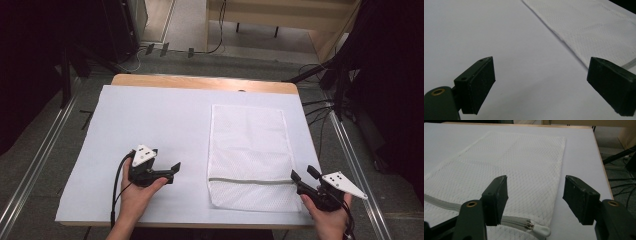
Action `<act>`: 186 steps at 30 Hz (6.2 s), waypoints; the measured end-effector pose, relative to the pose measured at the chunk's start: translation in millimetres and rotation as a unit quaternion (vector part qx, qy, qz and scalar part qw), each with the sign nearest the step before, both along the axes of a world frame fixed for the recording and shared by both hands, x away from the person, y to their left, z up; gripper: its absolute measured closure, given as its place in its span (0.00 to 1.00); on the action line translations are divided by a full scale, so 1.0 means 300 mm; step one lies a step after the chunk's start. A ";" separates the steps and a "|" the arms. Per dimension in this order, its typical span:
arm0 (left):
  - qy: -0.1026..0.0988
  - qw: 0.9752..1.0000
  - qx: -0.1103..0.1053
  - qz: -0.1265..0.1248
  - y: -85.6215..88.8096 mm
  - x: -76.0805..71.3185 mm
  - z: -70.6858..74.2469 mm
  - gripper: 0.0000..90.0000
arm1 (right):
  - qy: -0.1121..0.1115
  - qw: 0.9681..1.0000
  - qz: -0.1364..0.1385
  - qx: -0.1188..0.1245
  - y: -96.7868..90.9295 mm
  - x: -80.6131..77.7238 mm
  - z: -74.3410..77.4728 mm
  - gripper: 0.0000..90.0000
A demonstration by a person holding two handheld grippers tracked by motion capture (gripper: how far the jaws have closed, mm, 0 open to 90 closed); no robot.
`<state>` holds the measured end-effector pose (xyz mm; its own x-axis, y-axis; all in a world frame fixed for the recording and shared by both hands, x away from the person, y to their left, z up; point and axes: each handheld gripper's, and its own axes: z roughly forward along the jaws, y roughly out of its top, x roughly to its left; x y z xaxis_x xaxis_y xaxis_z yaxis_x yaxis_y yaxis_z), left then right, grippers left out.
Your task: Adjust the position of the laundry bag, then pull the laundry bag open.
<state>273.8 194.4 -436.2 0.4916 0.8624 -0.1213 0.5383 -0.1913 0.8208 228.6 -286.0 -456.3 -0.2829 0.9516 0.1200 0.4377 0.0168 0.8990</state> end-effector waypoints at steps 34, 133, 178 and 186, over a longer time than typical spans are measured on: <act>0.151 0.988 -0.010 -0.030 -0.364 0.219 -0.098 0.70 | 0.003 1.000 0.003 0.008 0.022 0.014 -0.017 0.40; 0.049 0.997 -0.059 -0.007 -0.010 -0.029 -0.002 0.53 | 0.127 0.979 0.132 0.090 0.314 0.000 -0.027 0.65; 0.102 0.982 -0.092 -0.126 -0.241 -0.006 -0.006 0.65 | 0.150 0.984 0.085 -0.049 0.523 -0.041 -0.083 0.91; 0.117 0.978 -0.088 -0.149 -0.360 0.004 -0.010 0.64 | 0.145 0.985 0.091 -0.009 0.503 -0.038 -0.072 1.00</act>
